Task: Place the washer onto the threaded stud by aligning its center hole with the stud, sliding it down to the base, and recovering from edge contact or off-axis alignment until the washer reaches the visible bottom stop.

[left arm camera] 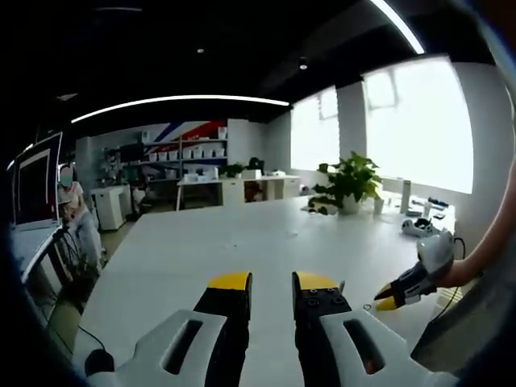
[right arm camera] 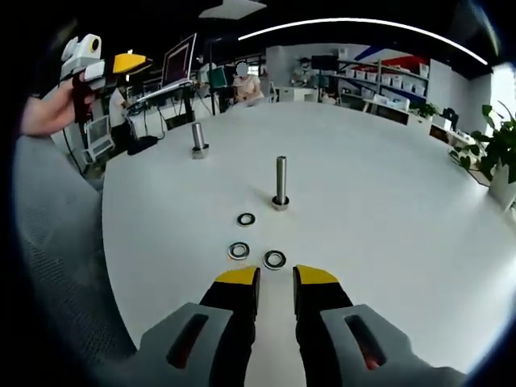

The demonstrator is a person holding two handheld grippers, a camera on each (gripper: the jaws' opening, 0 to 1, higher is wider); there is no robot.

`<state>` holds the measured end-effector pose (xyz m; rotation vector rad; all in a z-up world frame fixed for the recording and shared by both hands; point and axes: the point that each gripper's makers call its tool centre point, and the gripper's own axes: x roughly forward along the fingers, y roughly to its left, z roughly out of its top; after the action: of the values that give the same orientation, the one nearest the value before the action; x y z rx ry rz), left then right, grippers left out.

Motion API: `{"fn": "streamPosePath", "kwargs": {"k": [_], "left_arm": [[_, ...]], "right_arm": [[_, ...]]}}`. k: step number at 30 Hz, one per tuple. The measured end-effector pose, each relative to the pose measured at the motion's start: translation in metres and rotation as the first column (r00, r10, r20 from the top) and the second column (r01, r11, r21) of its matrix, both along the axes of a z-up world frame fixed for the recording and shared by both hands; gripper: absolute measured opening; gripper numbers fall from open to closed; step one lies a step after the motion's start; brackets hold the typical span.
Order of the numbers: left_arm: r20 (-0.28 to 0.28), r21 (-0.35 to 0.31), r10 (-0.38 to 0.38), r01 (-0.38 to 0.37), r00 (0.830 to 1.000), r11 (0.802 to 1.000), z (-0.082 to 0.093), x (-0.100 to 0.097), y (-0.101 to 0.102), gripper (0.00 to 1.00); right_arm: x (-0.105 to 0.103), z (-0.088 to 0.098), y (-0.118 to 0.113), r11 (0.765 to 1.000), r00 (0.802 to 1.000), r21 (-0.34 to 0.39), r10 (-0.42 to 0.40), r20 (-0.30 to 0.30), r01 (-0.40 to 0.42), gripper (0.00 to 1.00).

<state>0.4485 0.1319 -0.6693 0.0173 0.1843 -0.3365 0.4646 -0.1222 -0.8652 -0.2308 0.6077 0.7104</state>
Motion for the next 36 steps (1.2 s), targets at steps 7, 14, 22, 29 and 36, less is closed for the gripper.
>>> {"fn": "streamPosePath", "kwargs": {"k": [7,14,22,29,36], "left_arm": [[-0.003,-0.001,0.001,-0.001,1.000,1.000,-0.0009,-0.0001,0.0000,0.18],[-0.007,0.000,0.000,0.000,1.000,1.000,-0.0026,0.0000,-0.0002,0.18],[-0.009,0.006,-0.001,0.001,1.000,1.000,-0.0033,-0.0001,-0.0003,0.18],[-0.012,0.006,0.002,-0.002,1.000,1.000,-0.0040,-0.0001,0.0002,0.18],[-0.016,0.006,0.002,-0.002,1.000,1.000,-0.0053,0.0011,0.0006,0.18]], "right_arm": [[-0.0023,-0.0048,-0.0012,1.000,1.000,0.011,-0.006,-0.006,0.006,0.19],[-0.0001,-0.0035,-0.0005,0.999,1.000,0.032,-0.017,0.012,0.017,0.20],[0.0031,-0.0027,0.0021,0.999,0.999,0.046,-0.017,0.039,0.015,0.20],[0.0048,-0.0033,0.0025,0.997,0.997,0.069,-0.031,0.067,0.026,0.20],[0.0074,-0.0030,0.0043,0.997,0.996,0.080,-0.028,0.081,0.021,0.20]]}}
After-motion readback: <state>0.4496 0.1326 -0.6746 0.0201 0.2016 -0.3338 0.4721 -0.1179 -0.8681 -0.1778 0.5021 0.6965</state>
